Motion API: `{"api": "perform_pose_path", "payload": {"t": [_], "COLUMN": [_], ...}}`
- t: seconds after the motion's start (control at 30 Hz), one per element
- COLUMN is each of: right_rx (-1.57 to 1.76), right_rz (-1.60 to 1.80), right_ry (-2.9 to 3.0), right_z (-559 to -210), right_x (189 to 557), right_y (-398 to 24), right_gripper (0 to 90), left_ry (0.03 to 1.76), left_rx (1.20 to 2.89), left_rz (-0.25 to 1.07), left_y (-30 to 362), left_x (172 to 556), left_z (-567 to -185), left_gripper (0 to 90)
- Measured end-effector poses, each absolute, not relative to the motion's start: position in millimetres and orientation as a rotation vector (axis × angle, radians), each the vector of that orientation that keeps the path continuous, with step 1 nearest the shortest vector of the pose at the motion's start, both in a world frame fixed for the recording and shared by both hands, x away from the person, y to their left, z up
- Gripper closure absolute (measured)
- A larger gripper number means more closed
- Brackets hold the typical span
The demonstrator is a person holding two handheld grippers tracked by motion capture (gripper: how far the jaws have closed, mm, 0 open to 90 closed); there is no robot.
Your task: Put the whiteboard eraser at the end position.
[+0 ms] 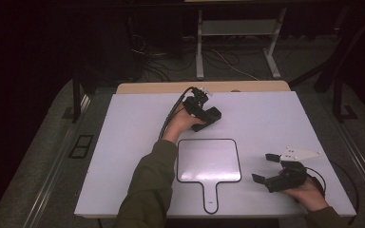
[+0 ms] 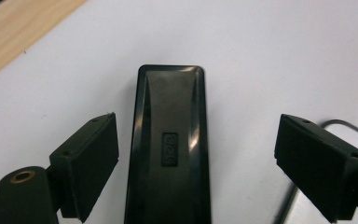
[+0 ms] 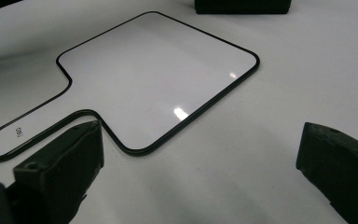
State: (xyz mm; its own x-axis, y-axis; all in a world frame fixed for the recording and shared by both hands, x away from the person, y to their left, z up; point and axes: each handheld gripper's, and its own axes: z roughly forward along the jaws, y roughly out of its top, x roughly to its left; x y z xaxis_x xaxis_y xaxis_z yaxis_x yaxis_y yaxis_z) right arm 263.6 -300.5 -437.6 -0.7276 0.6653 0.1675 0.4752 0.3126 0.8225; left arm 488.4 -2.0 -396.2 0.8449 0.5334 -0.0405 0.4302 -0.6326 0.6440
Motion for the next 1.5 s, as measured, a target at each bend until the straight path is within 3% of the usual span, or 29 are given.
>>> {"api": "perform_pose_path", "payload": {"t": [0.67, 1.5], "right_rx": [1.059, 1.071], "right_rz": [1.391, 1.377], "right_ry": [2.376, 2.373], "right_z": [-443, -443], "right_x": [269, 268], "right_y": [-299, -298], "right_gripper": [0.0, 0.0], "left_ry": [0.692, 0.697], "left_rx": [2.253, 2.152], "left_rz": [0.243, 0.288], "left_y": [34, 90], "left_x": [443, 368], "left_z": [-390, -393], "left_gripper": [0.0, 0.0]}}
